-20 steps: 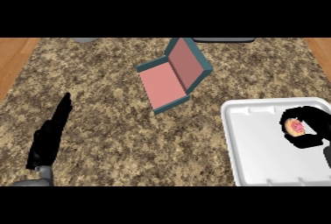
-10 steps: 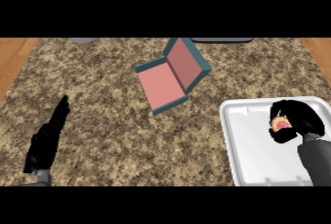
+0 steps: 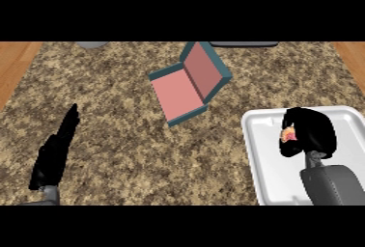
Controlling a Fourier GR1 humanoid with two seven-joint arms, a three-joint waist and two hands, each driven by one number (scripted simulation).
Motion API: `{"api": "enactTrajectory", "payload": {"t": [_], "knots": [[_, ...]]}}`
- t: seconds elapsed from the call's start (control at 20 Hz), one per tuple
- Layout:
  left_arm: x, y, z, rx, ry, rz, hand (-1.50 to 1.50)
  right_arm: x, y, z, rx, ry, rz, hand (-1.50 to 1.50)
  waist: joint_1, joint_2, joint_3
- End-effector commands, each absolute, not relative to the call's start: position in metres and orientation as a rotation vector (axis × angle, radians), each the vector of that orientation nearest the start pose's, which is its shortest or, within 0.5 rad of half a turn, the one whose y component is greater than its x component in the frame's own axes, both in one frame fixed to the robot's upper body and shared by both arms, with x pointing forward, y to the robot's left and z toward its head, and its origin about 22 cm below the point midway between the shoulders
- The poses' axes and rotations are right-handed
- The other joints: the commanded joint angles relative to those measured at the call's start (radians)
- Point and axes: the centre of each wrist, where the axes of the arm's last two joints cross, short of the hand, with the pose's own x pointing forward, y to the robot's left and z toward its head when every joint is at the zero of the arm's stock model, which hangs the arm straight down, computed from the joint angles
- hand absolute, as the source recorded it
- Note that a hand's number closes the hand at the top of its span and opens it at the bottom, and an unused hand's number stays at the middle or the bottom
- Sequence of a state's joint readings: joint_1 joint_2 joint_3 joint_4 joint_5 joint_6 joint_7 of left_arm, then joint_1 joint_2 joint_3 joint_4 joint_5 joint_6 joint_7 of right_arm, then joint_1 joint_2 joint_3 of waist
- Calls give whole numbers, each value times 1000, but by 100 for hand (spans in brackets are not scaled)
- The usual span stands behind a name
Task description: Pick the cupcake from the tray and place it in the cardboard box
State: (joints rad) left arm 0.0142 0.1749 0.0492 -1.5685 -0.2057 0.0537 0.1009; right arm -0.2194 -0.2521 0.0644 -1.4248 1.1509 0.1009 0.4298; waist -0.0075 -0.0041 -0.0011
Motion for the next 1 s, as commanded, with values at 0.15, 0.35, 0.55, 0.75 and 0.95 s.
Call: {"api": "enactTrajectory", "payload": {"t": [0.15, 0.35, 0.55, 0.75, 0.95], "knots": [[238, 285, 6, 369, -1453, -212, 0, 284, -228, 98, -1142, -1219, 819, 150, 5, 1, 1], [236, 287, 3, 375, -1433, -181, 0, 282, -210, 129, -988, -1542, 656, 150, 6, 0, 1], [239, 284, 10, 370, -1449, -202, 0, 289, -202, 142, -901, -1645, 656, 150, 11, 4, 1], [255, 272, 29, 370, -1454, -200, 0, 288, -177, 184, -854, -1711, 677, 150, 9, 3, 1], [257, 283, 18, 370, -1442, -198, 0, 324, -150, 189, -844, -1710, 648, 150, 15, 5, 1]]}}
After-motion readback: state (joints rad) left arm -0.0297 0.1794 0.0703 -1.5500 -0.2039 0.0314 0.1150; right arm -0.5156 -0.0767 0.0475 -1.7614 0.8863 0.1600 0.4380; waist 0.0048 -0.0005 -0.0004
